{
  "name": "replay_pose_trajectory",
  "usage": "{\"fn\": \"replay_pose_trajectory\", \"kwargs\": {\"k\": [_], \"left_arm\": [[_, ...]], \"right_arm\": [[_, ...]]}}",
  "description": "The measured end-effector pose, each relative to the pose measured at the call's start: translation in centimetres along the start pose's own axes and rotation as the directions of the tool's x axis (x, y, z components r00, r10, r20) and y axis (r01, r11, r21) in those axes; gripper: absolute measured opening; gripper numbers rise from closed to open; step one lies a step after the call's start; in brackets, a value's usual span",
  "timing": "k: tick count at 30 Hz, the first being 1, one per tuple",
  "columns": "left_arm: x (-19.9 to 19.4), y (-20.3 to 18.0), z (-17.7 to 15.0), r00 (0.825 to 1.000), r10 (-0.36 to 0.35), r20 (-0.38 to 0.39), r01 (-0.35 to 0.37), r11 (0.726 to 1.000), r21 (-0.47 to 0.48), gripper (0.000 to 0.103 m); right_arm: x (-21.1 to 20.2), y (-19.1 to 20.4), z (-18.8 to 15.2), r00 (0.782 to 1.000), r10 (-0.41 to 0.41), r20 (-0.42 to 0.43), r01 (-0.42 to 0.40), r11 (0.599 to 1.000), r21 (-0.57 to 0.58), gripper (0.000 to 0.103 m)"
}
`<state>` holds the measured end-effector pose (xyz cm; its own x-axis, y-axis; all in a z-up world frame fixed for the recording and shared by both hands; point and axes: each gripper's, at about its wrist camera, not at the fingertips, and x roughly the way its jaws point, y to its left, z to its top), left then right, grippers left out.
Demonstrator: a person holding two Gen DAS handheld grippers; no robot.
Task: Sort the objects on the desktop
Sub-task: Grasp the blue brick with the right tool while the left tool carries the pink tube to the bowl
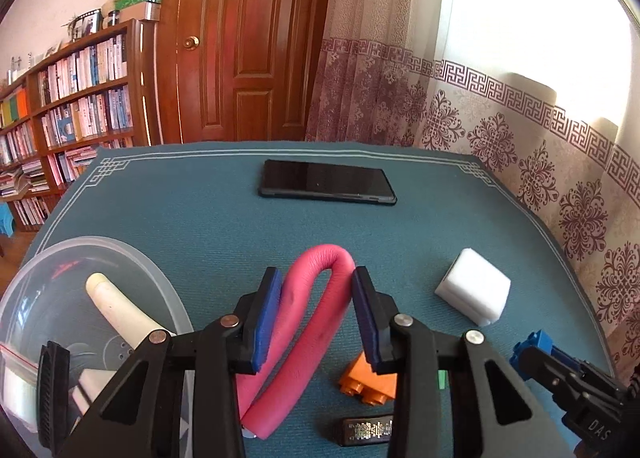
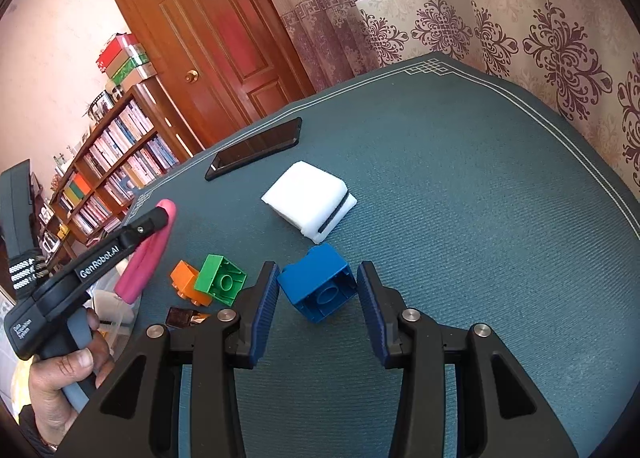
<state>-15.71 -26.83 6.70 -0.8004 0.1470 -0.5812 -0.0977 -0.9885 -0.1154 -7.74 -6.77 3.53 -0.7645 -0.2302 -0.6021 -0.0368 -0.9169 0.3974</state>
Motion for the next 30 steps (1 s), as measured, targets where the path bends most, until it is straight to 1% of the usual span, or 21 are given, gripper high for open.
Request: {"fn": "replay_pose_trajectory", "kwargs": {"k": [6,14,21,26,30], "left_arm": [[-2.9,1.2,1.1,0.998,0.009,0.062,-0.007,0.999,-0.041,0.04],[-6.7,4.3,1.8,0.991,0.07,0.117,-0.061,0.995,-0.078,0.04],[-8.7,8.3,1.2,0.984,0.131,0.124,-0.115,0.985,-0.131,0.041],[-9.7,11.2,0.4,0.981,0.152,0.122,-0.127,0.974,-0.188,0.041],[-10.0,12.7,-0.1,0.981,0.154,0.121,-0.125,0.967,-0.221,0.041]], "right_arm": [[-0.3,0.5,-0.1,1.0,0.012,0.012,-0.012,1.0,-0.017,0.043],[-0.5,1.6,-0.5,1.0,0.017,0.021,-0.015,0.998,-0.056,0.043],[-0.4,2.5,-1.0,1.0,0.006,0.028,-0.003,0.995,-0.098,0.043],[-0.8,3.5,-1.2,0.999,0.009,0.04,-0.004,0.993,-0.117,0.043],[-1.7,5.5,-1.1,0.998,0.023,0.063,-0.013,0.988,-0.155,0.043]]}}
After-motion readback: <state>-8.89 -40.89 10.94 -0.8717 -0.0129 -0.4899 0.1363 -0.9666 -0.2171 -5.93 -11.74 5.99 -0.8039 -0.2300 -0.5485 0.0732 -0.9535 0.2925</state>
